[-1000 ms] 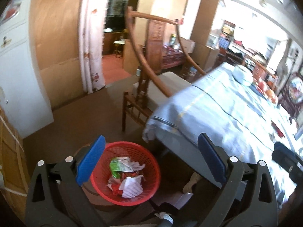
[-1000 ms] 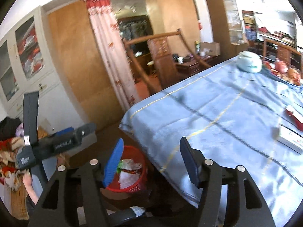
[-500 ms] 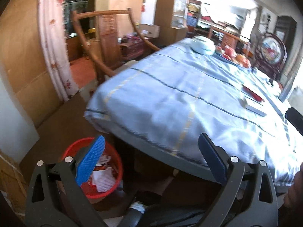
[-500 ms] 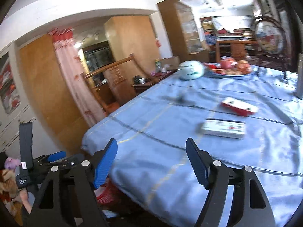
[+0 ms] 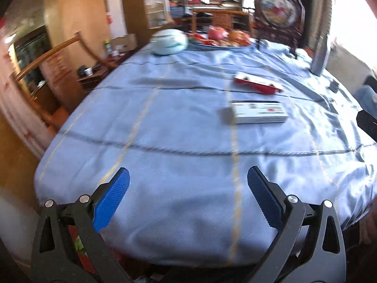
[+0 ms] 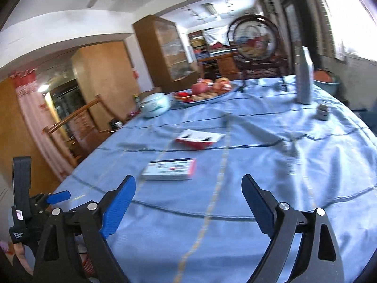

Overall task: Collect trash
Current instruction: 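Return both grippers to the table toward the white medicine box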

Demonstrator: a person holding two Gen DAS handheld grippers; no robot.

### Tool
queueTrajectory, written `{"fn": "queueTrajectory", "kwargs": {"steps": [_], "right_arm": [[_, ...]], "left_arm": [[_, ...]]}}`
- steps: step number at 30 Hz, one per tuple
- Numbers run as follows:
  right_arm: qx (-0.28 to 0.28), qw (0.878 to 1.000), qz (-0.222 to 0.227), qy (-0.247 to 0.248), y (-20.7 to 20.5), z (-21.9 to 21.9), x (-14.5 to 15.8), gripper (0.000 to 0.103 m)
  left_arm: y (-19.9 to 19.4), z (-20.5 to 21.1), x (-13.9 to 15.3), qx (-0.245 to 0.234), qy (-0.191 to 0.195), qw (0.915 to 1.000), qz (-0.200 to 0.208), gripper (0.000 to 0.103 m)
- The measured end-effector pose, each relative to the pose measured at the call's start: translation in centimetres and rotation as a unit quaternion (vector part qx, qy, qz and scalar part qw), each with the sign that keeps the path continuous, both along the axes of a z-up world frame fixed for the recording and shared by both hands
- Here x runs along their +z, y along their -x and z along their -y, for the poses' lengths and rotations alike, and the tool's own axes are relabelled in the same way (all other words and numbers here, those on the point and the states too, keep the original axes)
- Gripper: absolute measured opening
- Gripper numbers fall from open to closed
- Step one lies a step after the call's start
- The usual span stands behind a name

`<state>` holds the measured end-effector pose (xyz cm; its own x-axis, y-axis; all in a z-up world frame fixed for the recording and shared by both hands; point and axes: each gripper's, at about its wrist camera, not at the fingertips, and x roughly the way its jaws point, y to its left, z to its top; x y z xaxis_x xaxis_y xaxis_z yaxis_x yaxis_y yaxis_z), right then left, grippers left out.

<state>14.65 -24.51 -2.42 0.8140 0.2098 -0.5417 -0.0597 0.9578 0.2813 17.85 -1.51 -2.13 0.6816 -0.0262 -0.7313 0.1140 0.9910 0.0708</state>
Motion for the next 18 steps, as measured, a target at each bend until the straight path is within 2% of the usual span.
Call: {"fn": "queueTrajectory", "kwargs": {"steps": [3, 9, 14, 18], "right_arm": [[-0.027, 1.000, -0.008, 0.005, -0.6, 1.8, -0.5, 0.096], [-0.068, 0.997, -0.019, 0.009, -1.8, 4.9, -1.4, 0.096], [-0.067, 0.997, -0.038, -0.013, -2.9, 5.8, -2.7, 0.096], [-0.059, 0.997, -0.036, -0.019, -3.0, 5.9, -2.7, 0.097]], "left_arm": [[-2.4, 2.4, -0.5, -0.027, 0.000, 0.9995, -0.016, 0.096], [-5.8, 5.8, -1.0, -0.056, -0.018, 0.9979, -0.024, 0.096], [-8.2, 8.8, -1.1, -0.083, -0.031, 0.9955, -0.033, 0.096], [-9.8, 11.1, -1.1, -0.097, -0.044, 0.9939, -0.028, 0.096]]}}
